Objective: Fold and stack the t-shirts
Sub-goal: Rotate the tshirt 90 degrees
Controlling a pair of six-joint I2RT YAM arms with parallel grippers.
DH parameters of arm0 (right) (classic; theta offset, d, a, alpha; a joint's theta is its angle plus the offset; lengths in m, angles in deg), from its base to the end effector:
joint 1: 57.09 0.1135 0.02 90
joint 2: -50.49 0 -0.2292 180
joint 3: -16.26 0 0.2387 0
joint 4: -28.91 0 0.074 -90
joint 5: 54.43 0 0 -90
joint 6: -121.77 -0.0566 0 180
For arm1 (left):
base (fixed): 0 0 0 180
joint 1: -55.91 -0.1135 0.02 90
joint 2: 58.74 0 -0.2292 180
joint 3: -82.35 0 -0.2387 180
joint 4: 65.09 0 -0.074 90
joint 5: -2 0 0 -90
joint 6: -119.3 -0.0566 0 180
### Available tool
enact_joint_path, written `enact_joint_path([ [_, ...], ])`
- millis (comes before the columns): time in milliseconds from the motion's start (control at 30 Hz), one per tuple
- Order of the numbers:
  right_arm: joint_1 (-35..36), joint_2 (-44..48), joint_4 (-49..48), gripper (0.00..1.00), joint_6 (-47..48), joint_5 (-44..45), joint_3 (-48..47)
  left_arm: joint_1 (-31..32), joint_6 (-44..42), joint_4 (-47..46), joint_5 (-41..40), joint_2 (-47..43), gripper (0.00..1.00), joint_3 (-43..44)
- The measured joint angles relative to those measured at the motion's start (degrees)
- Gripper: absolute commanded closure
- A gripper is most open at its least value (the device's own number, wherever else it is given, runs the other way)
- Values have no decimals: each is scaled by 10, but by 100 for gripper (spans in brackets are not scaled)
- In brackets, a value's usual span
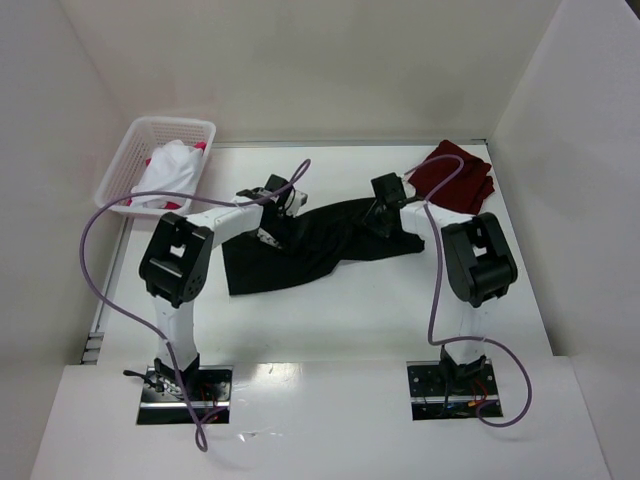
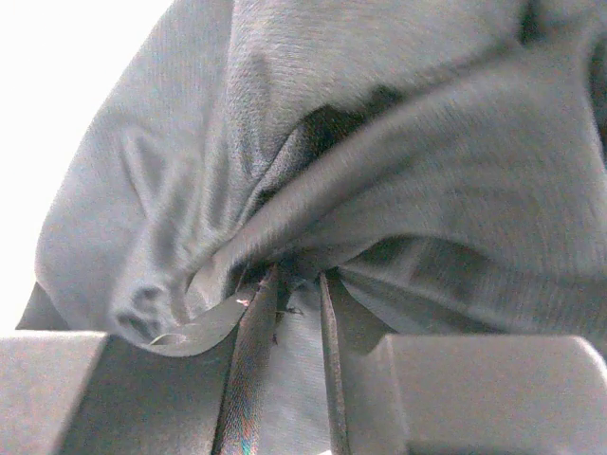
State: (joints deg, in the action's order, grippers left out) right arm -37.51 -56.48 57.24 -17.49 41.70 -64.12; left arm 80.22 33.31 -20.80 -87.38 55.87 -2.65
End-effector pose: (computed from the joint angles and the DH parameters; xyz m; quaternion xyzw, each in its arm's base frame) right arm 0.3556 0.1201 0.1193 0.2594 0.9163 0.1281 0.2771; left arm 0.3622 -0.1643 0.1245 0.1729 0.9587 -0.0603 0.2176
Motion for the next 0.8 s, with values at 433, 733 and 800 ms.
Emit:
enact_joint_path([
  [433,1,-115,1,71,20,-13,-143,66,157,24,23,-121,3,-156],
  [733,20,-203,20,71,30,-19,-273,132,196,24,37,-128,3,-166],
  [800,25,-221,23,71,33,-20,-303,137,205,24,44,-126,3,-163],
])
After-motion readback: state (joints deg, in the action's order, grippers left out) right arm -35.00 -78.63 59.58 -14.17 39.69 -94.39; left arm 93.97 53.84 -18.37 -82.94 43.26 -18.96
